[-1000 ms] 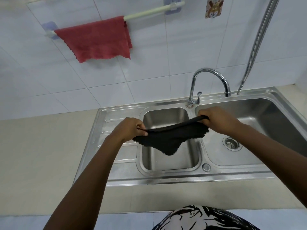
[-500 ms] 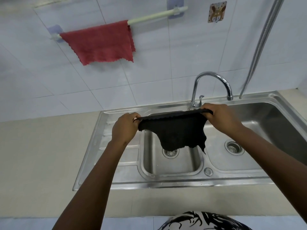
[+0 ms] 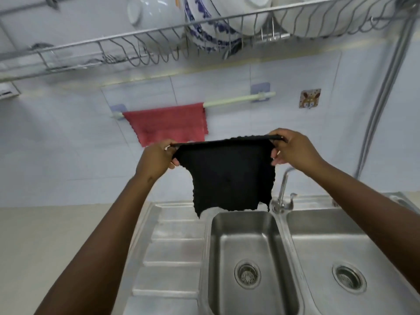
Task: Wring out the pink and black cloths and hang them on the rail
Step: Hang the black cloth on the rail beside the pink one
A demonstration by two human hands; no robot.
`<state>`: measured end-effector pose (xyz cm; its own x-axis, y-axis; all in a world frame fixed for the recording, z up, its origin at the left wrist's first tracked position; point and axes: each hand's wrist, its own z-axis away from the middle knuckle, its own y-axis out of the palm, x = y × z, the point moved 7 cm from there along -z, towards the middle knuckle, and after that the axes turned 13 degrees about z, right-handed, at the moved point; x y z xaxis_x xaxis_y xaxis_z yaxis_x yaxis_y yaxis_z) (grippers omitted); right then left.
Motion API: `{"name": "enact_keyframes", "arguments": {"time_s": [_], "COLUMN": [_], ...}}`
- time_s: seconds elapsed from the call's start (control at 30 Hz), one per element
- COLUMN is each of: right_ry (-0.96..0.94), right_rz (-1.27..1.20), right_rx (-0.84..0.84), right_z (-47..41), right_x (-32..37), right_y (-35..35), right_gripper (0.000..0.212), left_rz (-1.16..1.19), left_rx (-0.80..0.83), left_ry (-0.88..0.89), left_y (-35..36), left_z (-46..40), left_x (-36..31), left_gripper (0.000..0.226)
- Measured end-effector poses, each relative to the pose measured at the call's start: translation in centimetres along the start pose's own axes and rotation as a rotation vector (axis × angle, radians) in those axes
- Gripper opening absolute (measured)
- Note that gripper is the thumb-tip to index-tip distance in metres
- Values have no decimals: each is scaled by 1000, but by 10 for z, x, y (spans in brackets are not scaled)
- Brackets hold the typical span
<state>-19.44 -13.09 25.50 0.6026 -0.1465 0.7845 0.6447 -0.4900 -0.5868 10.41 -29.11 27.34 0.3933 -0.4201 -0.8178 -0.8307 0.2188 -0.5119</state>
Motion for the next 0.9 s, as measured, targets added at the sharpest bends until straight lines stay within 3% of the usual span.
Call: {"name": "enact_keyframes", "arguments": {"time_s": [0.2,0.3,0.47,0.57,0.67,0.73,0.8,0.9], "right_ry": [-22,-62,-132,-188,-245,-331,-407,-512], "right_rz": [-313,-308,-314,-73,224,409,703,980], "right_rx": [-80,-98,-127,-158,-137,-69,-35,-200], "right_z": [-74,-108,-162,-188,-191,-188,-186,-185], "right_x": [53,73,89,88,91,91,84,76], "right_y": [-23,-29,-31,-27,-19,-9,2,5], "right_gripper": [29,25,29,44,28,20,19,21], "left_rz": [439,614,701,438,192,145,-73,-357], "left_rx": [-6,-20,-6,-4,145,208,209,151], "left_ry": [-98,-134,20,254,298,266,308,384], "left_y": [-25,-36,-41,-38,-16,-3,4,5], "left_z": [-80,-122,-173,-190,-194,-194,-196,-198], "left_x": [-30,-35,-49,-53,-39,-23,-16,-19], "left_gripper": [22,19,18,35,45,39,26,22]}}
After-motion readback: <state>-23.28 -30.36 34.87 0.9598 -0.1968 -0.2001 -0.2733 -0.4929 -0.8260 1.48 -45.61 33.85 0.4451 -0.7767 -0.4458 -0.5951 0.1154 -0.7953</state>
